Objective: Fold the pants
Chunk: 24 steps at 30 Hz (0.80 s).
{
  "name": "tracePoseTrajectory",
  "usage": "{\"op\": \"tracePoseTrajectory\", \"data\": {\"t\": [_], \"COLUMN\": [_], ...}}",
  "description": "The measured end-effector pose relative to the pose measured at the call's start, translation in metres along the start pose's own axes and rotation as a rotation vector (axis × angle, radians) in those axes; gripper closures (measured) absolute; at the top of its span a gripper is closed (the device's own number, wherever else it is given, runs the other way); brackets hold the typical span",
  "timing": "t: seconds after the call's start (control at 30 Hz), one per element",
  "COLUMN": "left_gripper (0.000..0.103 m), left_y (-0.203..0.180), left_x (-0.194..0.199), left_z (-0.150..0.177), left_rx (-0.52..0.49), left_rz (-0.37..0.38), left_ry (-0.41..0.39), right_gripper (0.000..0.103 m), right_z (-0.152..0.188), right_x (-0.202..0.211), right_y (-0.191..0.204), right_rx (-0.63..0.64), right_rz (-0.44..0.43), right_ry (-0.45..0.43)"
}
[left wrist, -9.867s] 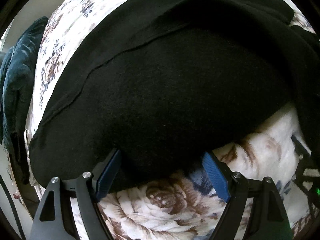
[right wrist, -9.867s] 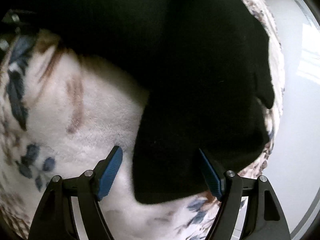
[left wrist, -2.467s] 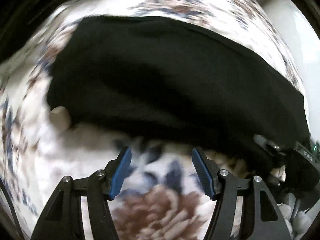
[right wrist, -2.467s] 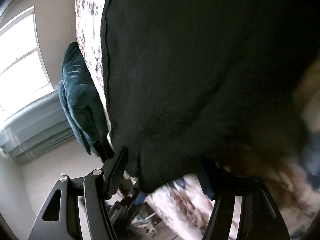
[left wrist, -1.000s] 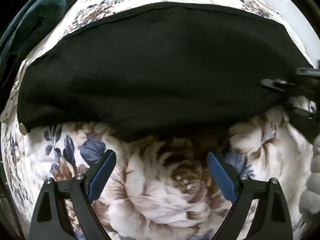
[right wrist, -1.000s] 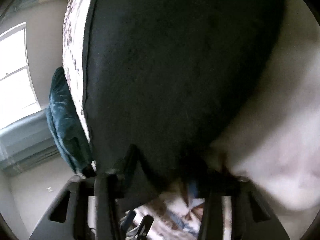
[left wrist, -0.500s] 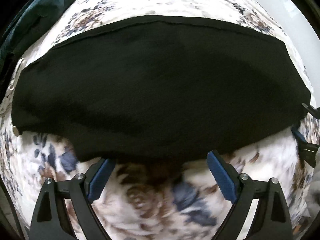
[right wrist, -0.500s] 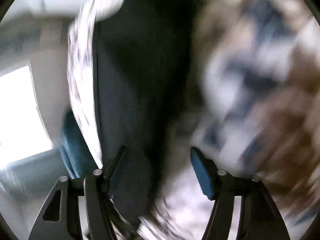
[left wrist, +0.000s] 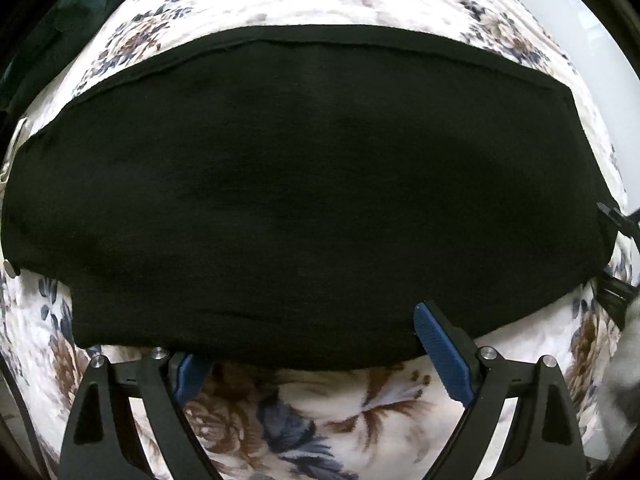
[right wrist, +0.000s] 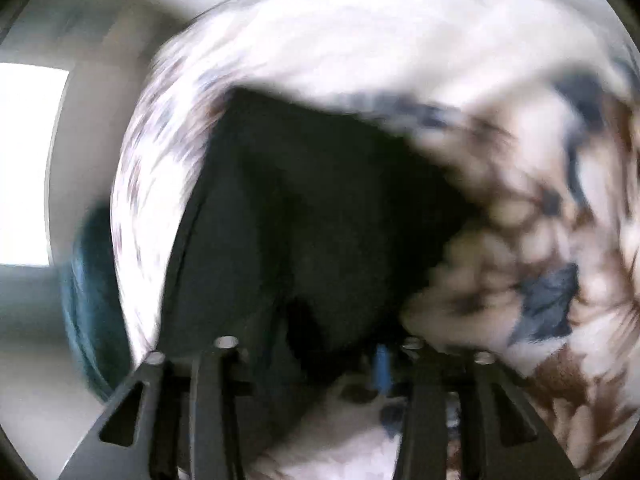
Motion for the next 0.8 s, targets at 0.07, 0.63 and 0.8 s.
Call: {"op": "tracePoseTrajectory", "data": {"t": [0.07, 0.63, 0.8], "left_gripper": [0.010, 0.010, 0.010], "left_y": [-0.003, -0.010, -0.010], "left_x": [-0.001, -0.002, 0.008], "left_z": [-0.003, -0.009, -0.017], "left_rx": [0.003, 0.018, 0.047], "left_rz": [0.002, 0.017, 0.001], "left_ry": [0.002, -0.009, -0.044], "right_gripper": [0.053, 0.088, 0.078], "right_z": [-0.013, -0.009, -0.044], "right_x": [-0.013, 0.052, -0.016], "right_y": [-0.016, 0.102, -0.022], "right_rx": [-0.141, 0.390, -0.099], "right_rz": [-0.068, 0.008, -0.219], "right_ry": [0.036, -0.261, 0.104]}}
Point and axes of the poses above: each gripper's, at about its wrist camera, not at the fingertips, and x roughly against the way its jaws point, y to its left, z to its underside, the point moved 5 cm from there along -x, roughly the way its jaws point, and after that the axes turned 11 degrees about z, right-handed, at the moved point
